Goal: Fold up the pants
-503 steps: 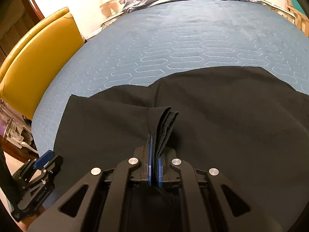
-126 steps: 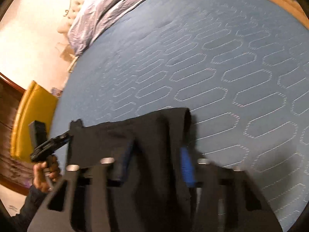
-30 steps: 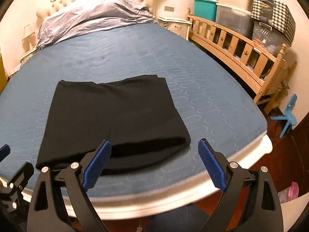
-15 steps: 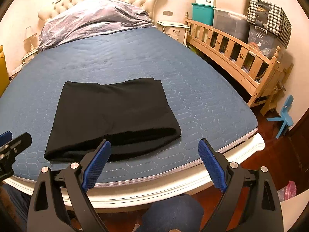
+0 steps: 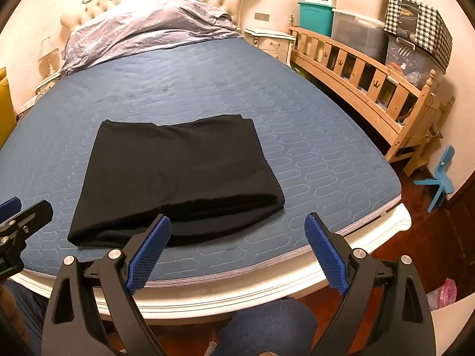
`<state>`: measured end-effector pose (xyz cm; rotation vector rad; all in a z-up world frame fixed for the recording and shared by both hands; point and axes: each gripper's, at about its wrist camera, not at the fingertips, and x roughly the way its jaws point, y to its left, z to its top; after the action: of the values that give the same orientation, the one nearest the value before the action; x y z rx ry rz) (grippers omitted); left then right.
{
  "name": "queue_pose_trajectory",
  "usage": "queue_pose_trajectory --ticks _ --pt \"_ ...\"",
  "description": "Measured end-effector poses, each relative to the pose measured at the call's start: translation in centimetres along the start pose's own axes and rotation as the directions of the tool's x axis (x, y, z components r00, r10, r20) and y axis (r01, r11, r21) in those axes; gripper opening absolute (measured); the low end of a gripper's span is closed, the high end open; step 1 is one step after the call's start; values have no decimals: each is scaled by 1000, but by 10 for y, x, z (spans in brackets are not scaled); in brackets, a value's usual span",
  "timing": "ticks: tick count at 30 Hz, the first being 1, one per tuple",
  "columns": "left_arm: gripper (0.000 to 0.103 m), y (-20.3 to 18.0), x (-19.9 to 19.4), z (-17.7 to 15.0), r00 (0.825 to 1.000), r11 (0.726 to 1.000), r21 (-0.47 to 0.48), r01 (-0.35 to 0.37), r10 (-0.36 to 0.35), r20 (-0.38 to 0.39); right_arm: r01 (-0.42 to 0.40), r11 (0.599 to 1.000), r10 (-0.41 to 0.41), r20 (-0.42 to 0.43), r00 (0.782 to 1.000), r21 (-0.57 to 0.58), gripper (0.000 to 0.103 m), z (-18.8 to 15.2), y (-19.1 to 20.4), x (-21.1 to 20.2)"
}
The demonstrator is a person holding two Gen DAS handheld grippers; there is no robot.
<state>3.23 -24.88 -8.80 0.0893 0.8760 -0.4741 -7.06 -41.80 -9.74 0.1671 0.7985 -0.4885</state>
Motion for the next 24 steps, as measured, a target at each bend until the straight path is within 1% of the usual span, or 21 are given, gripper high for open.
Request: queue_pose_trajectory --ticks 24 --pt "101 1 8 -3 1000 1000 -1 4 -4 -15 -12 1000 12 -5 1000 -4 88 0 6 5"
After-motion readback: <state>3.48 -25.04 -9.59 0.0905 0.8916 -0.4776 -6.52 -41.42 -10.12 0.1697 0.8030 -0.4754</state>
